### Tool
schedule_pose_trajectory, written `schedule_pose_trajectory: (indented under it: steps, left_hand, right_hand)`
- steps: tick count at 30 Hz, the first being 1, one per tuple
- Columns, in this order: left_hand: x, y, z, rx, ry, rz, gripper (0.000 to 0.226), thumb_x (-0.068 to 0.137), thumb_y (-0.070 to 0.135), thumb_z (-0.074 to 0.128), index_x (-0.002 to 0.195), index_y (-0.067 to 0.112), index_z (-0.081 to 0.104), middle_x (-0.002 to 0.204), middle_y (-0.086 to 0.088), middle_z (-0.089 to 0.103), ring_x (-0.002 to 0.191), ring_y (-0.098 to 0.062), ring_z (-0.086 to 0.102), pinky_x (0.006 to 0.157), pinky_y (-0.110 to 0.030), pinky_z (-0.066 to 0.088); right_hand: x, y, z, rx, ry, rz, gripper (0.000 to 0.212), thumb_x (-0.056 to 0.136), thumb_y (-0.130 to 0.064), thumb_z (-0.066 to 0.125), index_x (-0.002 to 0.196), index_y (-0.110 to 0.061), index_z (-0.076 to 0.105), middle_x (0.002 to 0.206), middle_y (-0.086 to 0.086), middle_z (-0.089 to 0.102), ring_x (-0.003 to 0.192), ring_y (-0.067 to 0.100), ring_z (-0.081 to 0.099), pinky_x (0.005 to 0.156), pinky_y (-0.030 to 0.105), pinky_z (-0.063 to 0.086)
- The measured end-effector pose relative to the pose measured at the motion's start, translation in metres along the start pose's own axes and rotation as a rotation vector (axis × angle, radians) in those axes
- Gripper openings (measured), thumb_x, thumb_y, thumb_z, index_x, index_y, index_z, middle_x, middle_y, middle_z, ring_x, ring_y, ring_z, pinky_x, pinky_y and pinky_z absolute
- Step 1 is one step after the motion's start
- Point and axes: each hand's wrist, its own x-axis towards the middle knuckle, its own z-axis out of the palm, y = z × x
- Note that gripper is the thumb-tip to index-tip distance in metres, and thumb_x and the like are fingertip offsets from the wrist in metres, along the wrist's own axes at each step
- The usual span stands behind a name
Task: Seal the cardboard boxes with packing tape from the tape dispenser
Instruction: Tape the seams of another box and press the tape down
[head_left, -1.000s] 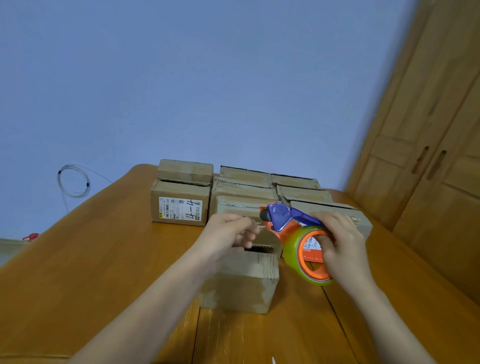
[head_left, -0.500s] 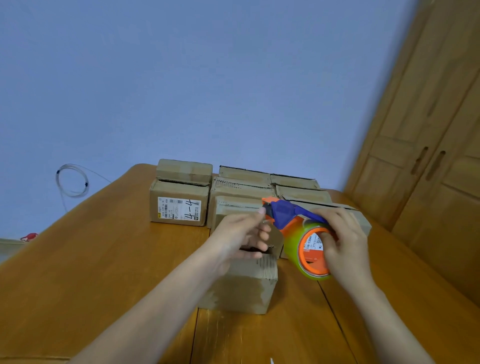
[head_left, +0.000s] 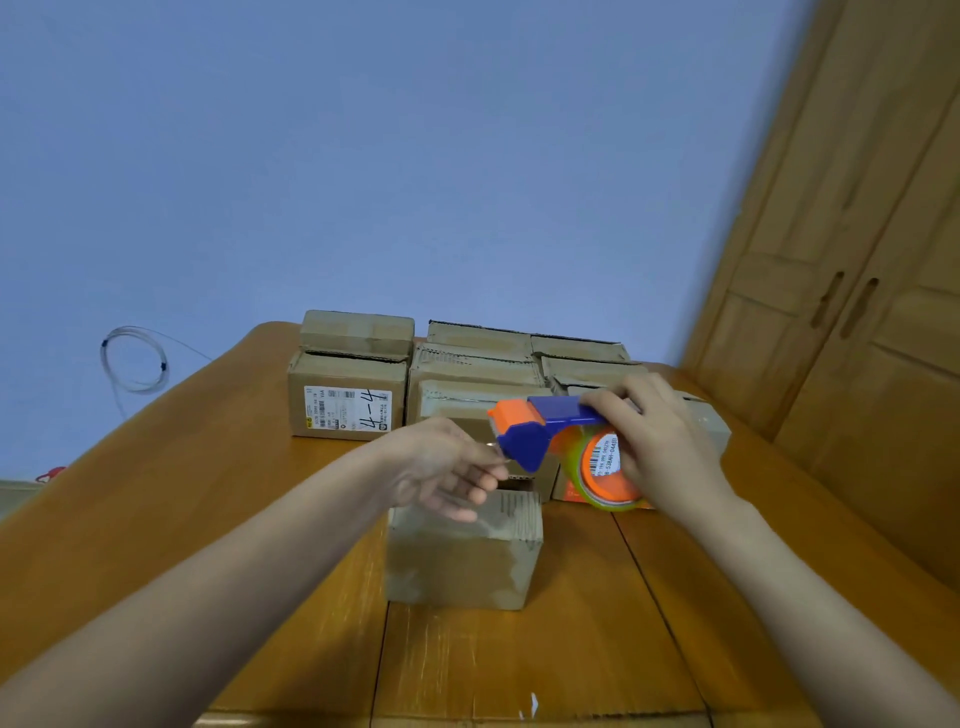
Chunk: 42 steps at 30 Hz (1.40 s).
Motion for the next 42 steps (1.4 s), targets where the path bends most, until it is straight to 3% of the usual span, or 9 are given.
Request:
schedule_pose_trajectory:
  steps: [3, 7, 11, 15, 22, 29, 32, 35, 42]
  left_hand:
    - [0.003, -0.002, -0.006, 0.032, 0.055, 0.02, 0.022, 0.093, 0.023, 0.06, 0.079, 0.008, 0.066, 0.061, -0.001, 0.062, 0.056, -0.011, 0.059, 0.06, -0.026, 0.057]
    - [0.003, -0.01, -0.017, -0.102, 0.089, 0.077, 0.024, 0.096, 0.025, 0.057, 0.08, 0.008, 0.063, 0.068, -0.004, 0.06, 0.059, -0.014, 0.059, 0.057, -0.028, 0.054]
    - [-0.001, -0.015, -0.007, -0.165, 0.122, 0.027, 0.045, 0.095, 0.048, 0.048, 0.088, 0.005, 0.064, 0.074, -0.006, 0.062, 0.06, -0.015, 0.062, 0.052, -0.027, 0.053]
    - [-0.001, -0.013, 0.009, -0.243, 0.075, 0.044, 0.063, 0.082, 0.064, 0.045, 0.097, 0.007, 0.066, 0.083, -0.004, 0.067, 0.066, -0.014, 0.066, 0.055, -0.029, 0.055]
    - [0.0, -0.014, 0.021, -0.347, 0.009, 0.186, 0.021, 0.095, 0.025, 0.054, 0.084, 0.009, 0.062, 0.07, -0.001, 0.059, 0.056, -0.009, 0.057, 0.045, -0.019, 0.046]
    - [0.0, -0.003, 0.006, -0.219, -0.026, 0.133, 0.014, 0.093, 0.014, 0.058, 0.082, 0.008, 0.064, 0.069, -0.004, 0.061, 0.056, -0.01, 0.059, 0.044, -0.018, 0.044]
    - [0.0, -0.001, 0.004, -0.134, -0.037, 0.074, 0.011, 0.091, 0.012, 0.06, 0.084, 0.006, 0.065, 0.067, -0.004, 0.061, 0.055, -0.01, 0.059, 0.044, -0.018, 0.044]
    - [0.001, -0.001, 0.003, -0.044, 0.04, 0.05, 0.016, 0.09, 0.012, 0.061, 0.076, 0.007, 0.063, 0.061, -0.005, 0.06, 0.049, -0.009, 0.055, 0.044, -0.017, 0.044]
    - [0.004, -0.003, -0.001, -0.085, 0.154, 0.043, 0.018, 0.088, 0.012, 0.063, 0.07, 0.009, 0.058, 0.058, -0.005, 0.058, 0.052, -0.011, 0.052, 0.046, -0.018, 0.041]
  right_hand:
    - [0.004, 0.006, 0.001, -0.025, 0.0, -0.003, 0.066, 0.057, 0.004, 0.086, 0.108, -0.017, 0.049, 0.092, 0.011, 0.059, 0.083, 0.027, 0.057, 0.06, 0.03, 0.046]
    - [0.001, 0.009, -0.005, -0.008, 0.014, 0.05, 0.067, 0.056, 0.004, 0.087, 0.109, -0.016, 0.05, 0.092, 0.012, 0.06, 0.081, 0.029, 0.061, 0.054, 0.028, 0.047]
    - [0.0, 0.005, -0.007, 0.064, 0.083, 0.096, 0.052, 0.062, 0.006, 0.083, 0.107, -0.006, 0.061, 0.091, 0.016, 0.06, 0.081, 0.031, 0.061, 0.057, 0.026, 0.043]
    - [0.0, 0.003, -0.004, 0.12, 0.064, 0.112, 0.062, 0.065, 0.009, 0.08, 0.112, -0.018, 0.05, 0.094, 0.015, 0.059, 0.085, 0.03, 0.06, 0.055, 0.035, 0.054]
    - [-0.002, -0.002, -0.002, 0.132, 0.09, 0.095, 0.064, 0.067, 0.01, 0.078, 0.113, -0.021, 0.046, 0.095, 0.013, 0.058, 0.086, 0.028, 0.059, 0.055, 0.033, 0.053]
    - [0.003, -0.001, -0.004, 0.045, 0.086, 0.047, 0.068, 0.061, 0.007, 0.083, 0.114, -0.018, 0.049, 0.093, 0.012, 0.061, 0.08, 0.029, 0.061, 0.054, 0.031, 0.05]
    - [0.007, 0.001, -0.006, 0.008, 0.065, 0.031, 0.057, 0.058, 0.008, 0.083, 0.108, -0.012, 0.063, 0.091, 0.012, 0.062, 0.078, 0.03, 0.061, 0.057, 0.033, 0.05]
    - [0.008, 0.003, -0.009, -0.034, 0.028, -0.003, 0.046, 0.06, 0.005, 0.082, 0.103, -0.007, 0.07, 0.088, 0.012, 0.061, 0.076, 0.031, 0.06, 0.056, 0.034, 0.049]
    - [0.007, 0.002, -0.009, -0.035, 0.008, 0.011, 0.048, 0.059, 0.006, 0.083, 0.104, -0.007, 0.07, 0.089, 0.013, 0.061, 0.08, 0.032, 0.06, 0.058, 0.035, 0.049]
